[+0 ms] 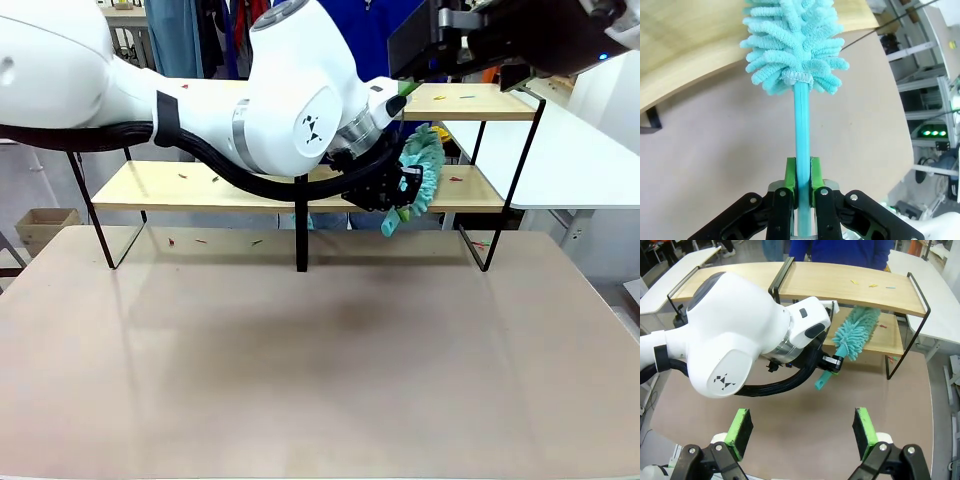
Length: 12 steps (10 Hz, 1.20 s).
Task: Clean the shelves.
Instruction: Clean a randomly selected level of the Shelf with the Duster.
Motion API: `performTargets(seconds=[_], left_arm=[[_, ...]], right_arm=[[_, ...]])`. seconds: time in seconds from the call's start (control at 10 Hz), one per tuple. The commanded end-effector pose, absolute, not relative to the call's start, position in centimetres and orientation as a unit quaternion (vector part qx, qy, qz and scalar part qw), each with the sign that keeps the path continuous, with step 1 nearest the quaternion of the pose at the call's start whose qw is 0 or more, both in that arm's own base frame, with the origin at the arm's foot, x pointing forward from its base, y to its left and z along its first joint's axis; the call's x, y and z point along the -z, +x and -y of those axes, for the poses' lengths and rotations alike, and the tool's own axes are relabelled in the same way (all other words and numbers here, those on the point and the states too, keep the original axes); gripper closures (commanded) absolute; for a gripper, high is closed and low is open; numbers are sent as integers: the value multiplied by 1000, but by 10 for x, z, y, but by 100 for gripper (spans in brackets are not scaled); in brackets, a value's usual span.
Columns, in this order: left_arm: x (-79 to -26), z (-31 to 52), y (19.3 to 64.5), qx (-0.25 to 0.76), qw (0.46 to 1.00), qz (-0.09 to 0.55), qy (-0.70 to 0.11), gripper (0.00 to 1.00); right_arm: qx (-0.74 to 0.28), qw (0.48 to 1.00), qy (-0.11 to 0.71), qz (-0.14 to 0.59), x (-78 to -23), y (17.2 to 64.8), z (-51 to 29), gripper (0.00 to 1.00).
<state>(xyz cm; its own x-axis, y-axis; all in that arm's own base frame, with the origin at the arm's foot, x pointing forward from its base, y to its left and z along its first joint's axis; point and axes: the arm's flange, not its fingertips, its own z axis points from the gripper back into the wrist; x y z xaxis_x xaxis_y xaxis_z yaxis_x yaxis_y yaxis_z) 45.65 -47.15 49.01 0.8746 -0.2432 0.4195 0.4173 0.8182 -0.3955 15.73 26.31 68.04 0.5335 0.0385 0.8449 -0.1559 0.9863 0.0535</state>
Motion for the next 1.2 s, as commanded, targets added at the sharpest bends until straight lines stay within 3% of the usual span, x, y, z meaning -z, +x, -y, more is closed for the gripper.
performTargets(seconds=[0.0,0.5,0.9,1.1], left_arm=[[-491,480,466,226,928,160,-248,87],[-491,482,473,246,928,140,-241,87],[-500,460,472,290,918,79,-258,87],[-514,414,450,309,918,42,-243,87]], right_arm=[[-53,874,65,479,-682,158,-262,0],[-53,874,65,479,-682,158,-262,0],[-53,874,65,479,-682,158,-262,0],[-53,874,65,479,-682,158,-262,0]])
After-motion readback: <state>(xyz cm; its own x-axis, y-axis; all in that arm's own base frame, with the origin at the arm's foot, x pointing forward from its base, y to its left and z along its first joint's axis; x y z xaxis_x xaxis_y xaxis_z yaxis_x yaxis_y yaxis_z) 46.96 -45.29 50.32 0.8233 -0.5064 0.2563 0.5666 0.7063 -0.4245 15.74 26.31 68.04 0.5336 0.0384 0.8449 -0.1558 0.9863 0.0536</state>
